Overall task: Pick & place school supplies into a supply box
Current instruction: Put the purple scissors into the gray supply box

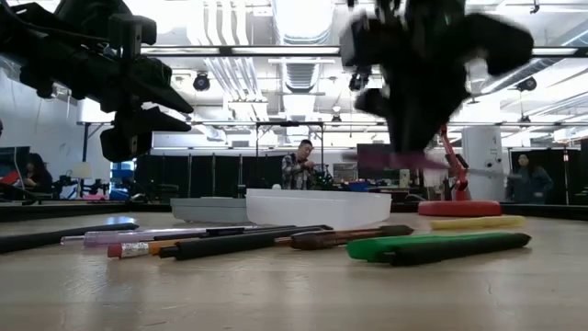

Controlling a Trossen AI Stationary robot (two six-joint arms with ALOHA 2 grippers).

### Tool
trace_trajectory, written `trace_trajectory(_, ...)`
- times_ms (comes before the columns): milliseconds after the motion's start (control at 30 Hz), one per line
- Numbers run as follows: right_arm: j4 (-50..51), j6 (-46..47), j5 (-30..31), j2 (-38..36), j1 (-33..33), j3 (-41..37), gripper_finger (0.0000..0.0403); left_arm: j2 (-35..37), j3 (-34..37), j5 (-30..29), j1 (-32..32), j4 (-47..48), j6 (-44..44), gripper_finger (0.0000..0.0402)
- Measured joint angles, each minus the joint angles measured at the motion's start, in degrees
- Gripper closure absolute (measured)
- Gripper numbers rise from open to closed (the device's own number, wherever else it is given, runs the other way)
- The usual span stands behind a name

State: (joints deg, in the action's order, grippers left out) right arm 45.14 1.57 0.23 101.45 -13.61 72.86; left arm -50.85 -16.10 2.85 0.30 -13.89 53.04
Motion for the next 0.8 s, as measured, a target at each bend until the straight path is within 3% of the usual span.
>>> trace_trajectory(200,-0.2,-16.3,4.1,-0.1,1.0,5.3,0.0343,0.0,0.0,0.0,0.0,0.0,0.0,0.0307)
trace_trajectory(433,-1.0,-35.8,4.5,4.8,7.9,8.5,0.0337,0.0,0.0,-0.1,0.0,-0.2,1.7,0.0307)
trace_trajectory(567,-2.0,-41.4,4.5,8.3,11.9,10.3,0.0337,0.0,0.0,-0.1,0.0,-0.5,2.1,0.0307)
trace_trajectory(800,-1.7,-42.3,3.5,14.1,13.7,14.7,0.0336,0.0,0.0,-0.1,0.0,-0.5,2.1,0.0307)
